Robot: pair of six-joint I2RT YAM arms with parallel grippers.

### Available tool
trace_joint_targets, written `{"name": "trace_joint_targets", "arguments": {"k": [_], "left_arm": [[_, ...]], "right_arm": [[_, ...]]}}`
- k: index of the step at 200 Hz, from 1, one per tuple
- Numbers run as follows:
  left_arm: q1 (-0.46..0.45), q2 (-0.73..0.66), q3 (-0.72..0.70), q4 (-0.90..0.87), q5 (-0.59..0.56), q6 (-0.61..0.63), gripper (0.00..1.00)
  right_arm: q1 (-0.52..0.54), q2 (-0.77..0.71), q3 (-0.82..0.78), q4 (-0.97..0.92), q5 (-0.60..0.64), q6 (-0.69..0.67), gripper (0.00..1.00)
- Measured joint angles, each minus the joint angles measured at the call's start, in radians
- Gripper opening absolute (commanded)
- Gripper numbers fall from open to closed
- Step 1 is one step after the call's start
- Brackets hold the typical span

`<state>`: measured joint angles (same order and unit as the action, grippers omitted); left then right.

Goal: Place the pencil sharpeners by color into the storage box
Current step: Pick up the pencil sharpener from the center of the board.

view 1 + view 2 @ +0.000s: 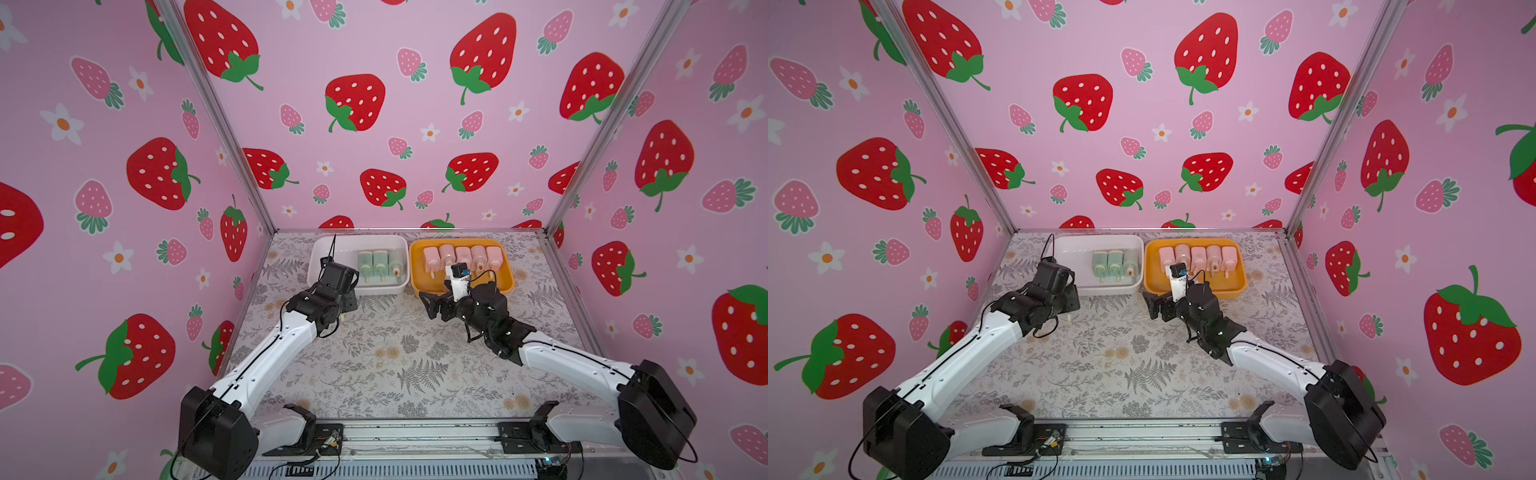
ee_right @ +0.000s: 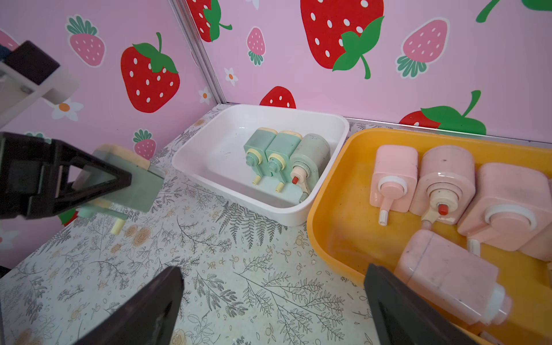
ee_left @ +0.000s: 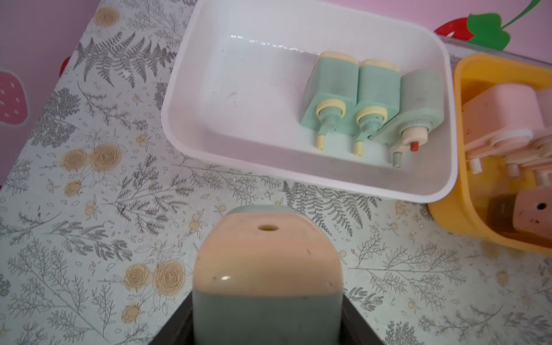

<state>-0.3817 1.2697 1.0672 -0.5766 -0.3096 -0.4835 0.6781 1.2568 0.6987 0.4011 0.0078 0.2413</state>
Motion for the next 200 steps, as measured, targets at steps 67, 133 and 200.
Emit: {"name": "trace_joint_targets", "arguments": {"k": [67,133,200], "left_arm": [[0.121,0.307,0.284,0.068,0.09,0.124,0.0],[0.257,0.582,0.529,0.072,0.316,0.189,0.0],[0.367,0.723,0.558,0.087,0.577,0.172,0.0]], "right_arm": [[0.0,-0.101,-0.031,-0.043,0.002,0.017,1.0],[0.0,-0.161,-0.055,-0.115,0.008,0.023,1.0],[0.0,-0.164,-0.06,-0.157,0.013,0.039,1.0]]}}
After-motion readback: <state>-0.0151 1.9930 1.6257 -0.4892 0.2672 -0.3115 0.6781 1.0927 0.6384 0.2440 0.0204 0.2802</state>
